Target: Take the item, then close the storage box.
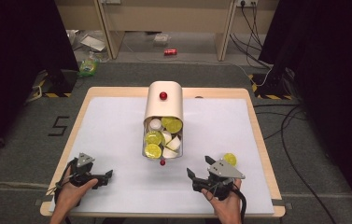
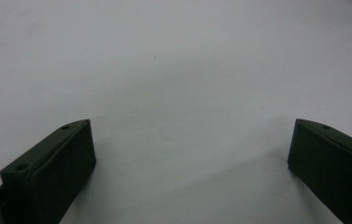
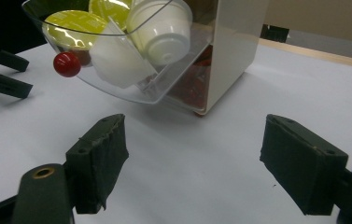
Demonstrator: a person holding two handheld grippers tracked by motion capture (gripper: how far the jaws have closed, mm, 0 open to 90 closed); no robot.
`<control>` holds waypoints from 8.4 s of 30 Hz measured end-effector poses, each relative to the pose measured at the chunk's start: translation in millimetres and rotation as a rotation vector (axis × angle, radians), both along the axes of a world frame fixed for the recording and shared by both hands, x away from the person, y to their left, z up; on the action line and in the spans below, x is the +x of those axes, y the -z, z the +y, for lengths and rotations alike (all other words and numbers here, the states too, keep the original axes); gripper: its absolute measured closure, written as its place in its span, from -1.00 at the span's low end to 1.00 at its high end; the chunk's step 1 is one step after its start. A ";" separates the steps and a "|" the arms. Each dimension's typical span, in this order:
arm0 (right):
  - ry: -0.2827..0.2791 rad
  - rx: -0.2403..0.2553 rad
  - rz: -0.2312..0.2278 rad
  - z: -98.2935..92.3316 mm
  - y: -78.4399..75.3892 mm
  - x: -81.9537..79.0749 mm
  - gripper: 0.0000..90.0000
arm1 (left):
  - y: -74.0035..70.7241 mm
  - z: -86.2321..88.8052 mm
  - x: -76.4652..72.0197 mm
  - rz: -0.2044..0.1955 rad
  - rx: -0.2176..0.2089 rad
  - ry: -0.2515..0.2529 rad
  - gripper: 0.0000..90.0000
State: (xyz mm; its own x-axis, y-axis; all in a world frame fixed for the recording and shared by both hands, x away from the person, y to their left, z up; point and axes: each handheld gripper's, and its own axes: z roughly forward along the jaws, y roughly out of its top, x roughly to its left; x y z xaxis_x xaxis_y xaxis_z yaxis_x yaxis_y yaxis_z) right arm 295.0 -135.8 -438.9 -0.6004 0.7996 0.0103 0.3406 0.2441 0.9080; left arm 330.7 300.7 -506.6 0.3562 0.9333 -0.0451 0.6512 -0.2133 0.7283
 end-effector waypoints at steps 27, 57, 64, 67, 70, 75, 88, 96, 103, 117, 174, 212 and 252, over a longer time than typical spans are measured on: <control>-0.026 -0.046 -0.050 28.7 4.7 11.2 -0.54 | 0.0 0.1 -0.1 0.000 0.000 0.001 -0.99; -0.010 -0.072 -0.066 42.9 6.8 27.7 -0.63 | 0.0 0.0 0.0 -0.001 0.001 0.000 -1.00; -0.003 -0.075 -0.070 44.0 5.9 27.8 -0.66 | 0.0 0.0 0.0 -0.001 0.001 0.000 -1.00; -0.004 -0.077 -0.080 45.0 5.5 27.9 -0.66 | 0.0 0.0 0.0 -0.001 0.001 0.000 -1.00; -0.005 -0.075 -0.077 45.4 5.1 27.9 -0.67 | 0.0 0.0 0.0 -0.001 0.001 0.000 -1.00; -0.008 -0.077 -0.086 47.0 4.9 28.4 -0.67 | 0.0 0.0 0.0 -0.001 0.001 0.000 -1.00; 0.011 -0.019 -0.106 46.6 -1.8 33.8 -0.66 | 0.0 0.0 0.0 -0.001 0.001 0.000 -1.00; 0.020 -0.003 -0.112 45.7 -5.1 37.7 -0.64 | 0.0 -0.1 -0.1 -0.001 0.002 0.000 -1.00; 0.025 0.002 -0.111 45.8 -7.6 40.1 -0.66 | 0.0 -0.1 -0.1 -0.001 0.002 0.000 -1.00; 0.037 0.002 -0.124 48.0 -7.6 48.7 -0.65 | 0.0 -0.1 0.0 -0.001 0.001 0.000 -1.00; 0.078 -0.006 -0.127 54.5 -7.5 84.2 -0.66 | 0.0 0.0 0.0 0.000 -0.001 0.000 -0.99; 0.123 -0.001 -0.134 50.0 -8.2 95.0 -0.66 | 0.0 0.0 0.0 0.000 0.000 0.000 -0.99; 0.188 0.029 -0.121 -4.3 -16.2 74.2 -0.55 | 0.0 0.4 -0.2 0.000 -0.005 0.000 -0.99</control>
